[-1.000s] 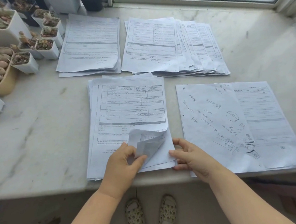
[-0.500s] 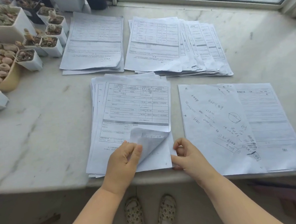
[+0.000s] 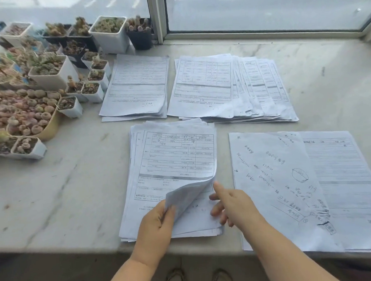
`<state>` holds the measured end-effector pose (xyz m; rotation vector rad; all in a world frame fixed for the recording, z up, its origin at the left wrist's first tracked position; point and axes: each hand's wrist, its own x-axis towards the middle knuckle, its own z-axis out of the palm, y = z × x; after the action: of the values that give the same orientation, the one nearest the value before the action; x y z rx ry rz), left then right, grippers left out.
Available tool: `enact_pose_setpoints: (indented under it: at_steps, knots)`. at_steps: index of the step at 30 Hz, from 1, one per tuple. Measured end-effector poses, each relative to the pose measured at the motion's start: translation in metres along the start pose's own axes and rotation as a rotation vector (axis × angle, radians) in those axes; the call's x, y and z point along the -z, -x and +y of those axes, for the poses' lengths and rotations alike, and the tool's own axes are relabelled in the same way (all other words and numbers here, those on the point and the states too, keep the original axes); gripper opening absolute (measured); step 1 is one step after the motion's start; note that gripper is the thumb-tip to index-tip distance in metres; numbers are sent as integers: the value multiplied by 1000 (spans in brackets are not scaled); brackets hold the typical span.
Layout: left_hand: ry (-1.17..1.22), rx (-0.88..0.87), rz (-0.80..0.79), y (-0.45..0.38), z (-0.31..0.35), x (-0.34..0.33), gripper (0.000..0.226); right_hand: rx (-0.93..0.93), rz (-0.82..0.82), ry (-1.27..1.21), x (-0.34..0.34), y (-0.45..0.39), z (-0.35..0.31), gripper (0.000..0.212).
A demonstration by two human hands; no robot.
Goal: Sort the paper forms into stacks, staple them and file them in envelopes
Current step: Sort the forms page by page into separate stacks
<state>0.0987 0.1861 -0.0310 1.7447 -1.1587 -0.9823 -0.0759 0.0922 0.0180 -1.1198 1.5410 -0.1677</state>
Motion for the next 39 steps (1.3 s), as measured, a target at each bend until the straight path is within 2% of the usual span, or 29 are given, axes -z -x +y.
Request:
enact_pose_setpoints:
  at_steps: [2, 3, 5, 7, 9, 11, 13, 16, 18, 20, 23, 26, 30, 33, 35, 37, 39]
  knots:
    - [-150, -101, -77, 6, 3, 2, 25, -240, -225, -268, 2, -9, -10, 61]
    - [-245, -182, -139, 10, 8, 2, 27, -287, -294, -319, 1, -11, -12, 56]
    - [-383, -306, -285, 11, 15, 3, 34, -269, -316, -284, -6, -14, -8, 30]
    - [-413, -348, -331, 3, 31, 11, 48, -151, -285, -191, -12, -17, 0, 39]
    - [-346, -352, -206, -14, 54, 32, 43, -8, -268, -154, -2, -8, -6, 42]
    - [-262, -380, 29, -39, 80, 60, 37, 76, -218, -195, 19, -1, -22, 25]
    - [-232, -413, 212, -70, 96, 87, 33, 112, -159, -344, 47, -3, -42, 18]
    - [-293, -382, 277, -132, 93, 113, 30, 161, -30, -520, 79, -38, -75, 21]
    - [-358, -317, 234, -180, 76, 119, 33, 179, 113, -615, 89, -67, -101, 35]
    - [-467, -271, 130, -230, 57, 117, 40, 218, 239, -689, 94, -94, -121, 33]
    - [-638, -196, -135, -292, 31, 108, 61, 245, 311, -697, 93, -123, -144, 35]
    - [-777, -229, -331, -332, 13, 103, 74, 260, 335, -686, 86, -143, -156, 34]
    - [-709, -332, -263, -349, 0, 114, 49, 218, 355, -663, 79, -165, -156, 30]
    - [-583, -351, -228, -351, -9, 122, 43, 176, 365, -680, 75, -176, -150, 28]
    - [-512, -386, -147, -350, -16, 125, 48, 158, 371, -676, 72, -182, -147, 25]
    - [-427, -441, -48, -345, -20, 123, 73, 153, 363, -658, 71, -187, -145, 24]
    - [-289, -516, 40, -342, -22, 122, 85, 143, 369, -642, 70, -192, -146, 24]
